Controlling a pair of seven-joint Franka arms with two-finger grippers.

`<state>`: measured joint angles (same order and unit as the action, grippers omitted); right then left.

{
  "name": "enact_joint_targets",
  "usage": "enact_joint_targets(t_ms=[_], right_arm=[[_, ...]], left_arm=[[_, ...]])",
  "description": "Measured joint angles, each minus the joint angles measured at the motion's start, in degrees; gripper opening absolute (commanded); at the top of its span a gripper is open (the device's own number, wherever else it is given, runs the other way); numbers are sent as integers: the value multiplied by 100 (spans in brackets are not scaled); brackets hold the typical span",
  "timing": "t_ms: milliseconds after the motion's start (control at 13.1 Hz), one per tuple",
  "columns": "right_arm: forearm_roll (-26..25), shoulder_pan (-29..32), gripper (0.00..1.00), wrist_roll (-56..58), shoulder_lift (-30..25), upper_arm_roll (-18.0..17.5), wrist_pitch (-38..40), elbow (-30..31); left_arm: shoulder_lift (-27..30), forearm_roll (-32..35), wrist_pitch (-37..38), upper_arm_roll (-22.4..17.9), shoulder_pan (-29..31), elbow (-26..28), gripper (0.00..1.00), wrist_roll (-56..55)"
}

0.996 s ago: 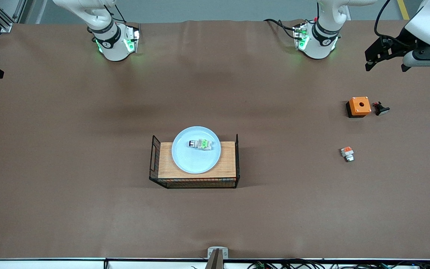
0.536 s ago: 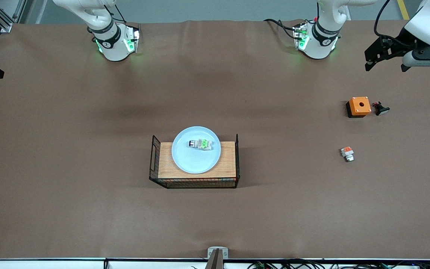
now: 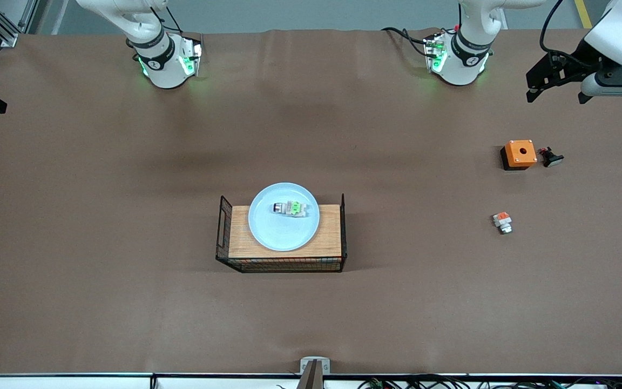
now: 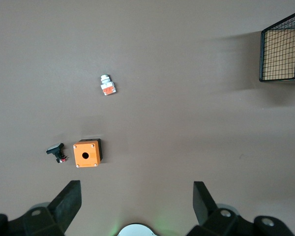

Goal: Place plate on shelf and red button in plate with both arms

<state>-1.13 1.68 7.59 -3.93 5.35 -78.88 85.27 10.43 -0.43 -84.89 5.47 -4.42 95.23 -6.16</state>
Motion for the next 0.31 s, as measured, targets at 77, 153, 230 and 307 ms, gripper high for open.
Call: enact_joint_targets(t_ms=[77,153,230,307], right_arm=[[0,0,100,0,0,0,0,0],[0,0,100,0,0,0,0,0],[0,0,100,0,0,0,0,0],[0,0,100,0,0,0,0,0]], left_arm=[[0,0,0,8,-1,0,100,0],[0,0,0,21,-1,0,100,0],[0,0,0,32,-1,0,100,0],[0,0,0,36,-1,0,100,0]])
